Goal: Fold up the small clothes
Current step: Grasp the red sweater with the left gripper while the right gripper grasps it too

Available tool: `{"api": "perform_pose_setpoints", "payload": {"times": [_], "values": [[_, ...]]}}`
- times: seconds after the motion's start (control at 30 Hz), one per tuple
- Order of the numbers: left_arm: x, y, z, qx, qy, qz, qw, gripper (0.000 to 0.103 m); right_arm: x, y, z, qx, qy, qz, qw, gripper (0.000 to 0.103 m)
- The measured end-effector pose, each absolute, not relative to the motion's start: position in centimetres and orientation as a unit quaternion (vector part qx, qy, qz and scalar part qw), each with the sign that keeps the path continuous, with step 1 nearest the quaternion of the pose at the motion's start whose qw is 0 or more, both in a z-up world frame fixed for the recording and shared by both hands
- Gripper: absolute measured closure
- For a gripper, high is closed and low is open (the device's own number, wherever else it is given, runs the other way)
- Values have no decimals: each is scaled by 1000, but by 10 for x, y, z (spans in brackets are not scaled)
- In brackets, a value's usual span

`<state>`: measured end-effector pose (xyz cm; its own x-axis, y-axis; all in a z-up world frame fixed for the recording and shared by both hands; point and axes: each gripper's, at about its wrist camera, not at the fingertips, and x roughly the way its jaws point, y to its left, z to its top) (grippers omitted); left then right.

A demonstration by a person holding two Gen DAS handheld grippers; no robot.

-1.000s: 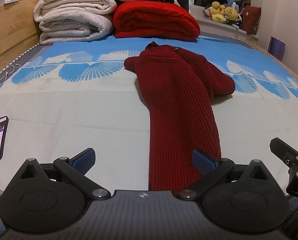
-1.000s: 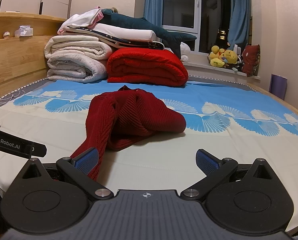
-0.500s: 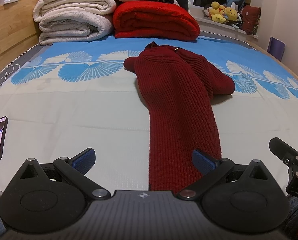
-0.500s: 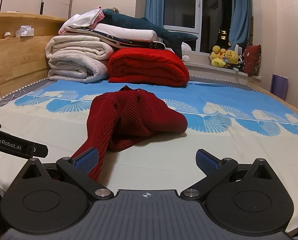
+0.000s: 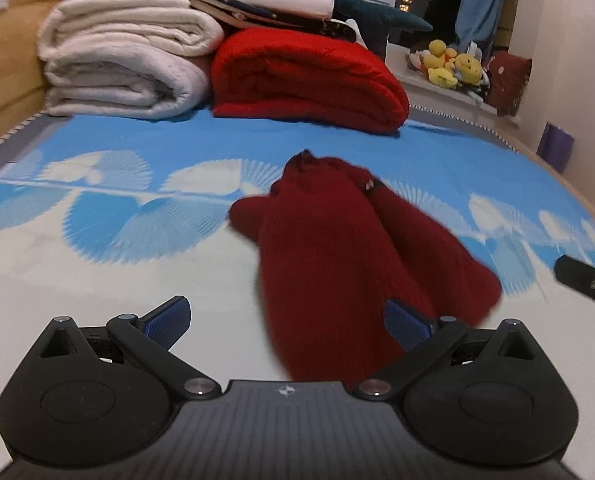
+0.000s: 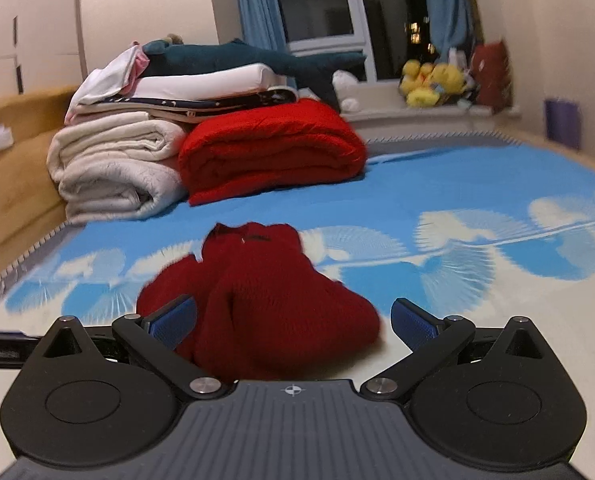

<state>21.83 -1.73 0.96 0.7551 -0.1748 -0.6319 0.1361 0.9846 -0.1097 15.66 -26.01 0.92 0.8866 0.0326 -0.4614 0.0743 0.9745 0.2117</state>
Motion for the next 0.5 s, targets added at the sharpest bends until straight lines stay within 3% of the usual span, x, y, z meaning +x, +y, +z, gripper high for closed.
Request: {"api": "perform_pose_setpoints", "payload": {"times": [0.23,0.3,0.33,0.37,0.4,0.43,0.5], "values": [[308,-18,-44,-146,386,-83,907,3,274,-253,-40,139,317,-1,938,1],[318,-21,-49,-153,392,-101,902,10,289,-247,-62,147,342,-6,928,2],[320,-23,-49,-154,390,-108,901,22,291,-242,-68,130,340,-10,932,6],[322,-24,-50,-160,390,-112,900,48,290,-236,-70,109,332,-1,937,37],[323,-24,-50,-169,393,-104,898,66,290,-231,-69,89,331,29,939,79],[324,-24,-50,-169,397,-85,898,88,287,-229,-67,80,334,37,938,78],[323,-22,-47,-166,392,-78,901,89,275,-229,-57,69,324,26,943,81]]}}
